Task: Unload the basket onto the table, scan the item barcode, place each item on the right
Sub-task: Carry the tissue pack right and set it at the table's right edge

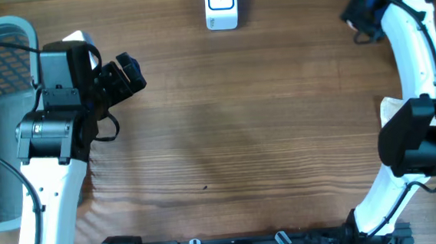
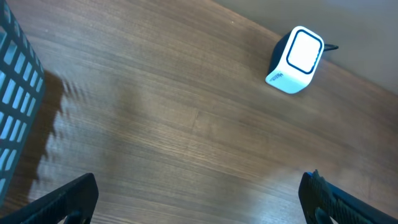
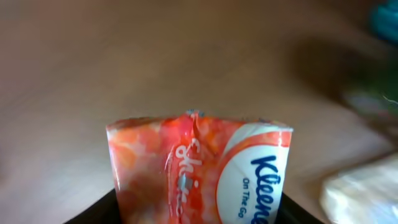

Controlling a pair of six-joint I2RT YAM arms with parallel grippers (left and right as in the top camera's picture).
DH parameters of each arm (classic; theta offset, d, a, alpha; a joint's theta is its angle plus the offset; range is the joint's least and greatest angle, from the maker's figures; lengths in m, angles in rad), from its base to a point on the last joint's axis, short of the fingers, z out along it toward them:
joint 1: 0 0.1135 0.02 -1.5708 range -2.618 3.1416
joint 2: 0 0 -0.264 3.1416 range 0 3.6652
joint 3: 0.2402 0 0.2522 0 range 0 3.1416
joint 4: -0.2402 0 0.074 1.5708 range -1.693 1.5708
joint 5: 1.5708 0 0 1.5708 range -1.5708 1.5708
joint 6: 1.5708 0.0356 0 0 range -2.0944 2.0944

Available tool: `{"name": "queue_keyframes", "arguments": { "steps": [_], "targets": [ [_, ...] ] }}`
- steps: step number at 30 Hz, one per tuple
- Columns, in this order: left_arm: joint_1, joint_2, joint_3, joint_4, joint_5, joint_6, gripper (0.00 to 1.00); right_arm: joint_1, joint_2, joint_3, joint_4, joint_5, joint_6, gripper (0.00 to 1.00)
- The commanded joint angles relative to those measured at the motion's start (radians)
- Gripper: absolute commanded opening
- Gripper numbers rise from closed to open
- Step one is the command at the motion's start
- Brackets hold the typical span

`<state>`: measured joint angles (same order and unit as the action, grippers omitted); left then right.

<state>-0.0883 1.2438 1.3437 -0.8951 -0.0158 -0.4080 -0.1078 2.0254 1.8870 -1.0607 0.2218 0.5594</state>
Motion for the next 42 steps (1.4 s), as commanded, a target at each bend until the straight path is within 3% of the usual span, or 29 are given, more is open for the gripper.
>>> {"name": "queue_keyframes", "arguments": {
  "steps": [1, 6, 8, 14, 18, 20, 23, 24, 26, 28, 30, 33, 35, 37, 42],
  "targets": [
    [0.007, 0.0, 0.003, 0.003, 0.008, 0.011, 1.0, -0.079, 0.006, -0.102, -0.054, 0.171, 0.099, 0.6],
    [0.007, 0.0, 0.003, 0.002, 0.008, 0.011, 1.0, -0.208, 0.006, -0.356, 0.129, 0.146, 0.071, 0.64],
    [0.007, 0.0, 0.003, 0.002, 0.008, 0.011, 1.0, -0.229, 0.006, -0.421, 0.195, 0.116, 0.042, 1.0],
    [0.007, 0.0, 0.003, 0.003, 0.008, 0.011, 1.0, -0.229, -0.029, -0.408, 0.295, 0.05, -0.044, 1.0],
    [0.007, 0.0, 0.003, 0.01, 0.008, 0.011, 1.0, -0.193, -0.184, -0.362, 0.363, -0.021, -0.066, 1.0],
    [0.007, 0.0, 0.003, 0.098, 0.008, 0.01, 1.0, -0.154, -0.324, -0.335, 0.453, -0.052, -0.067, 1.0],
    [0.009, 0.0, 0.003, 0.241, 0.002, 0.028, 1.0, -0.095, -0.533, -0.303, 0.768, -0.093, -0.188, 1.0],
    [0.013, 0.0, 0.003, 0.343, -0.043, 0.074, 1.0, -0.08, -0.595, -0.299, 0.909, -0.09, -0.243, 1.0],
    [0.014, 0.0, 0.003, 0.557, -0.19, 0.147, 1.0, -0.069, -0.664, -0.291, 1.014, -0.082, -0.328, 1.0],
    [0.014, -0.005, 0.003, 0.741, -0.319, 0.283, 1.0, -0.068, -0.74, -0.282, 1.019, -0.08, -0.45, 1.0],
    [0.014, -0.023, 0.003, 0.801, -0.39, 0.483, 1.0, -0.068, -0.8, -0.282, 0.97, -0.056, -0.626, 1.0],
    [0.014, -0.077, 0.003, 0.639, -0.408, 0.658, 1.0, -0.068, -0.894, -0.282, 0.851, 0.084, -0.76, 1.0],
    [0.016, -0.138, -0.008, 0.59, -0.318, 0.653, 1.0, -0.068, -0.953, -0.286, 0.754, 0.122, -0.798, 1.0],
    [0.016, -0.24, -0.009, 0.56, -0.219, 0.55, 1.0, -0.068, -1.071, -0.311, 0.667, 0.089, -0.772, 1.0],
    [0.057, -0.499, -0.073, 0.55, -0.107, 0.549, 1.0, -0.069, -1.426, -0.461, 0.581, -0.011, -0.714, 1.0]
  ]
}}
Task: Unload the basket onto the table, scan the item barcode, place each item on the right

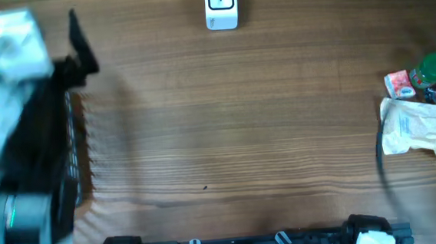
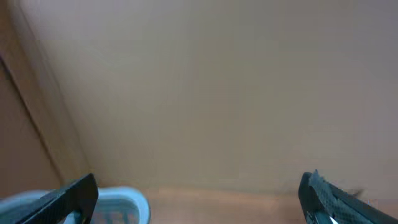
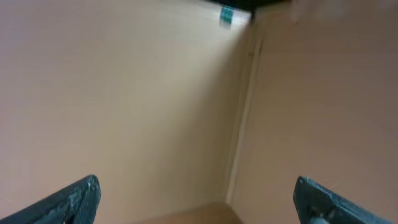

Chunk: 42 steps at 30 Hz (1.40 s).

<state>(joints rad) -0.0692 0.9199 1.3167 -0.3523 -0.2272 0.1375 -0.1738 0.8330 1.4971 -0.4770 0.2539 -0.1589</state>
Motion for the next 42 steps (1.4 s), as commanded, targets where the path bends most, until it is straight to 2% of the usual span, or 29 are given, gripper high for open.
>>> {"name": "queue_keyframes", "arguments": {
  "steps": [1, 3, 7, 11, 14, 16, 18, 22, 27, 29, 34, 38, 40, 42],
  "targets": [
    [0.055, -0.235, -0.07, 0.006, 0.145, 0.003, 1.0, -0.003, -0.304, -0.112, -0.002, -0.042, 0.004, 1.0],
    [0.098, -0.378, -0.145, 0.013, 0.237, -0.002, 1.0, -0.003, -0.425, -0.164, 0.008, -0.043, 0.011, 1.0],
    [0.16, -0.601, -0.267, 0.018, 0.301, -0.074, 1.0, -0.003, -0.534, -0.166, -0.01, -0.059, 0.076, 1.0],
    [0.161, -0.787, -0.331, -0.03, 0.378, -0.113, 1.0, -0.015, -0.649, -0.166, -0.031, -0.134, 0.142, 1.0],
    [0.15, -0.819, -0.331, -0.029, 0.366, -0.128, 1.0, -0.026, -0.753, -0.166, -0.064, -0.14, 0.14, 1.0],
    [0.153, -0.826, -0.331, -0.014, 0.33, -0.047, 1.0, -0.026, -0.827, -0.169, -0.109, -0.105, 0.134, 1.0],
    [0.153, -0.826, -0.331, 0.016, 0.315, 0.089, 1.0, -0.026, -0.821, -0.145, -0.093, -0.044, 0.133, 1.0],
    [0.159, -0.826, -0.328, 0.061, 0.317, 0.167, 1.0, -0.027, -0.827, -0.145, -0.127, -0.044, 0.167, 1.0],
    [0.085, -0.793, -0.326, 0.214, 0.295, 0.174, 1.0, -0.027, -0.827, -0.147, -0.132, -0.044, 0.241, 1.0],
    [0.067, -0.799, -0.327, 0.2, 0.232, 0.174, 1.0, -0.027, -0.827, -0.147, -0.132, -0.044, 0.241, 1.0],
    [0.067, -0.885, -0.332, 0.174, 0.226, 0.173, 1.0, -0.023, -0.827, -0.147, -0.146, -0.106, 0.245, 1.0],
    [0.075, -0.916, -0.315, 0.159, 0.23, 0.169, 1.0, 0.011, -0.827, -0.147, -0.16, -0.198, 0.319, 1.0],
    [0.08, -0.916, -0.316, 0.157, 0.249, 0.168, 1.0, 0.047, -0.827, -0.147, -0.16, -0.21, 0.312, 1.0],
    [0.079, -0.916, -0.317, 0.156, 0.249, 0.168, 1.0, 0.082, -0.827, -0.147, -0.16, -0.207, 0.238, 1.0]
  ]
}}
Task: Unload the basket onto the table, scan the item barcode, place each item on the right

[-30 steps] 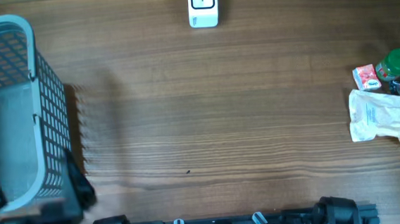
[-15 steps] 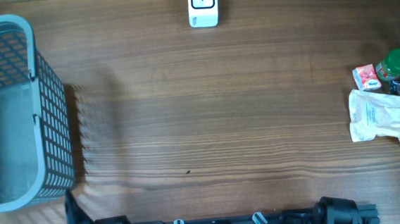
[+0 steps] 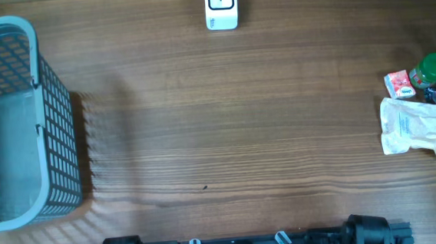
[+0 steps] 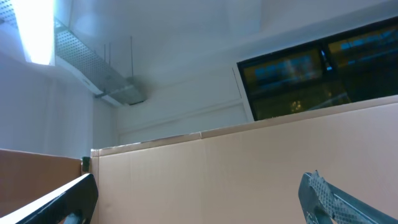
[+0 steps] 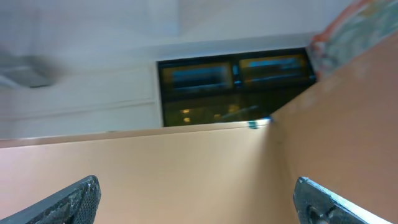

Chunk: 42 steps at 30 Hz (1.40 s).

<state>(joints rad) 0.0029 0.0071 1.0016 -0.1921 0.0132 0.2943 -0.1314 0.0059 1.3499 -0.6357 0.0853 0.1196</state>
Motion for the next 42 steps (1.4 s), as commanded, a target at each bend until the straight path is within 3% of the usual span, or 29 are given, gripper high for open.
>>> {"name": "queue_keyframes", "arguments": {
  "steps": [1, 3, 6, 8, 10, 13, 18, 23, 24, 27, 34, 42],
  "targets": [
    [0.008, -0.003, -0.002, -0.002, 0.011, 0.003, 1.0, 0.044, 0.0, 0.0, 0.0, -0.039, -0.06, 1.0],
    [0.01, -0.003, -0.002, 0.013, 0.019, -0.066, 1.0, 0.043, 0.0, -0.004, 0.022, -0.046, -0.055, 1.0],
    [0.005, 0.011, -0.017, -0.033, -0.09, -0.066, 1.0, 0.04, 0.001, -0.112, 0.18, -0.075, -0.055, 1.0],
    [0.005, 0.029, -0.034, -0.198, -0.114, -0.079, 1.0, 0.031, 0.001, -0.229, 0.273, -0.212, -0.071, 1.0],
    [0.005, 0.033, -0.065, -0.224, -0.107, -0.129, 1.0, 0.017, 0.001, -0.321, 0.338, -0.351, -0.067, 1.0],
    [0.005, 0.033, -0.212, -0.019, -0.089, -0.226, 1.0, -0.002, 0.001, -0.531, 0.434, -0.445, -0.065, 1.0],
    [0.005, 0.033, -0.512, 0.327, -0.066, -0.224, 1.0, -0.002, 0.001, -0.819, 0.594, -0.42, -0.008, 1.0],
    [0.005, 0.033, -0.78, 0.667, -0.046, -0.225, 1.0, -0.002, 0.001, -0.985, 0.67, -0.388, 0.008, 1.0],
    [0.005, 0.033, -0.81, 0.69, -0.038, -0.225, 1.0, -0.002, 0.001, -1.007, 0.709, -0.369, 0.07, 1.0],
    [0.005, 0.034, -0.871, 0.682, -0.005, -0.293, 1.0, -0.002, 0.001, -1.064, 0.745, -0.283, 0.244, 1.0],
    [0.005, 0.034, -0.996, 0.681, -0.067, -0.303, 1.0, -0.001, 0.001, -1.244, 0.887, -0.232, 0.26, 1.0],
    [0.005, 0.035, -0.996, 0.534, -0.089, -0.303, 1.0, -0.001, 0.002, -1.345, 0.838, -0.242, 0.249, 1.0]
  ]
}}
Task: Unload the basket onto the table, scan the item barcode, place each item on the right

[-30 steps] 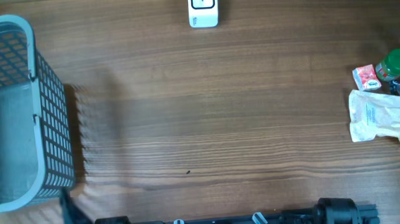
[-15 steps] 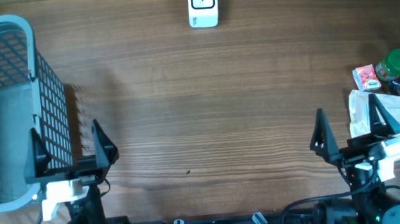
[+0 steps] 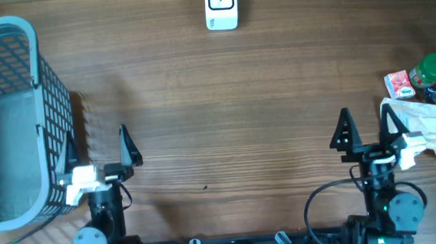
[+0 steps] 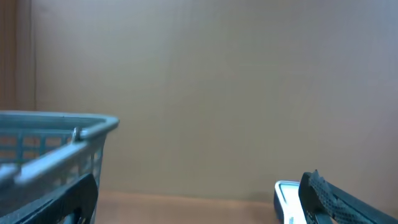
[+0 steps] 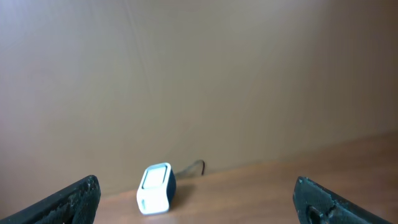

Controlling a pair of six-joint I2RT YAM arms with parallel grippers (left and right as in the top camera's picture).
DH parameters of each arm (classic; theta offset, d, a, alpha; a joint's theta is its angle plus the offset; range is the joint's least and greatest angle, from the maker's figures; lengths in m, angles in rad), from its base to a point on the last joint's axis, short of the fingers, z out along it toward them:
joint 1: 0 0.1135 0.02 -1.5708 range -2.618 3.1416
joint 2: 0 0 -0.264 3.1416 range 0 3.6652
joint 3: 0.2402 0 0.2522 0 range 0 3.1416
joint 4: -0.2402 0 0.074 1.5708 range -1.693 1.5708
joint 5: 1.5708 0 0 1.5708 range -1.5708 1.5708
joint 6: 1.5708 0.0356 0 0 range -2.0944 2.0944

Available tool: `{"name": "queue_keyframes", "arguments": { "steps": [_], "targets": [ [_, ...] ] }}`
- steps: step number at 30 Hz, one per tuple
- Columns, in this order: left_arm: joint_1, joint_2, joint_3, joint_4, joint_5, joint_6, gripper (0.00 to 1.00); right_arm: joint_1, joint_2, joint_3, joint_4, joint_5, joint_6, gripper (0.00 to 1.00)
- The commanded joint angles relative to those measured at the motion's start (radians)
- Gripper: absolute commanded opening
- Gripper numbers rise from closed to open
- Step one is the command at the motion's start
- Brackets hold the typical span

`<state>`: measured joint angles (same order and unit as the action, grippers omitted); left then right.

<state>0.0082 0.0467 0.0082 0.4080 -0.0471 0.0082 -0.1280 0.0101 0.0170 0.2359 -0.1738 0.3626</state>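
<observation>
The white barcode scanner (image 3: 221, 6) stands at the far middle of the table; it also shows in the right wrist view as the scanner (image 5: 155, 188) and, partly, in the left wrist view as the scanner (image 4: 287, 200). An orange tissue pack (image 3: 398, 85) lies at the right edge, apart from both grippers. My left gripper (image 3: 97, 150) stands open and empty at the near edge, left of centre. My right gripper (image 3: 367, 131) stands open and empty at the near edge on the right. Both point toward the far side; the left gripper (image 4: 199, 205) and right gripper (image 5: 196, 205) hold nothing.
A grey-blue mesh basket (image 3: 55, 110) fills the left side, its rim (image 4: 56, 134) close to my left gripper. A green-capped bottle (image 3: 433, 68) and a white pouch (image 3: 426, 127) lie by the tissue pack, just right of my right gripper. A cardboard wall backs the table.
Both arms were out of the overhead view with their cameras facing up at wall and ceiling. Now both grippers stand at the near edge, level and open, facing the scanner.
My right gripper was shut on the orange tissue pack at the far right, and the left was open by the basket. Then the pack lay at the right edge and both grippers were open. The arms then left the overhead view, and now rest at the near edge.
</observation>
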Motion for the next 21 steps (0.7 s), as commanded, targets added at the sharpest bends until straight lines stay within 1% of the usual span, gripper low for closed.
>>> {"name": "queue_keyframes", "arguments": {
  "steps": [1, 4, 7, 14, 21],
  "targets": [
    [0.0, -0.005, -0.002, -0.104, -0.042, -0.018, 1.0, -0.004, -0.003, -0.012, -0.05, 0.017, 0.006, 1.0],
    [0.0, -0.005, -0.002, -0.23, -0.041, -0.029, 1.0, -0.004, -0.003, -0.012, -0.13, 0.017, 0.006, 1.0],
    [0.0, -0.005, -0.002, -0.277, -0.041, -0.028, 1.0, -0.004, -0.003, -0.012, -0.224, 0.02, 0.004, 1.0],
    [0.0, -0.005, -0.002, -0.405, -0.041, -0.028, 1.0, -0.004, 0.028, -0.012, -0.226, 0.021, 0.029, 1.0],
    [0.0, -0.004, -0.002, -0.429, -0.041, -0.028, 1.0, -0.004, 0.053, -0.012, -0.226, 0.021, 0.03, 1.0]
  ]
}}
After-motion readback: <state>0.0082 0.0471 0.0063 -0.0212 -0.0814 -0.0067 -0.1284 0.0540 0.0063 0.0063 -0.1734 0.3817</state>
